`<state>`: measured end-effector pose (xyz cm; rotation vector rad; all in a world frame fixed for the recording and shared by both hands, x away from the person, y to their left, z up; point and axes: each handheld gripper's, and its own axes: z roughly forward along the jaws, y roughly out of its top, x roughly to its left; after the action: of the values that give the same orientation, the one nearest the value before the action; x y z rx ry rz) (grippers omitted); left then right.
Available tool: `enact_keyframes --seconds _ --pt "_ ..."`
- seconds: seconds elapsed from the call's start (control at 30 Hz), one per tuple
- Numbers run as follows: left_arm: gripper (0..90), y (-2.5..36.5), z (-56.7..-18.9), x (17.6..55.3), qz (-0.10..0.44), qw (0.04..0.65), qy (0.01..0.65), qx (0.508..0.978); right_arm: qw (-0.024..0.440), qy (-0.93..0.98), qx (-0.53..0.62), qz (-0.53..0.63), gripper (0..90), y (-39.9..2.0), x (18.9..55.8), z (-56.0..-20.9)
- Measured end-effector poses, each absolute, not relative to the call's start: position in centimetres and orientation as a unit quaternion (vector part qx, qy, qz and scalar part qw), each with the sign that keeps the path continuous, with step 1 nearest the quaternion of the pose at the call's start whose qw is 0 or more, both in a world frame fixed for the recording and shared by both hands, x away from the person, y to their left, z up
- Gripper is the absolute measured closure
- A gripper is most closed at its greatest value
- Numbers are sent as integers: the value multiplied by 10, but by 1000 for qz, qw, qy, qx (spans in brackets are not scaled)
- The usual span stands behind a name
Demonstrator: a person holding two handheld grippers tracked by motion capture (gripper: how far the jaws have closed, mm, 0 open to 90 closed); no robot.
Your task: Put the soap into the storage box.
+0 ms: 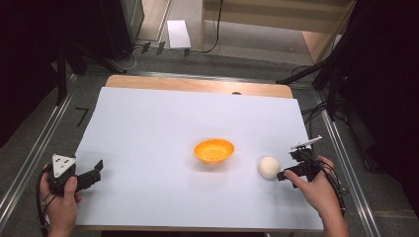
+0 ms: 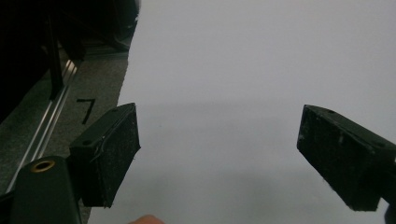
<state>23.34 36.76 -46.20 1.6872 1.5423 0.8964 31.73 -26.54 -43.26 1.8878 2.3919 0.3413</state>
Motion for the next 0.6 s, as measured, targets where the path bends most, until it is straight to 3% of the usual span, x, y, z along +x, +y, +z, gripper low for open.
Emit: enact_keyframes --seconds 0.6 --pt "138 367 -462 233 343 333 590 650 23 780 612 125 124 -249 324 -428"
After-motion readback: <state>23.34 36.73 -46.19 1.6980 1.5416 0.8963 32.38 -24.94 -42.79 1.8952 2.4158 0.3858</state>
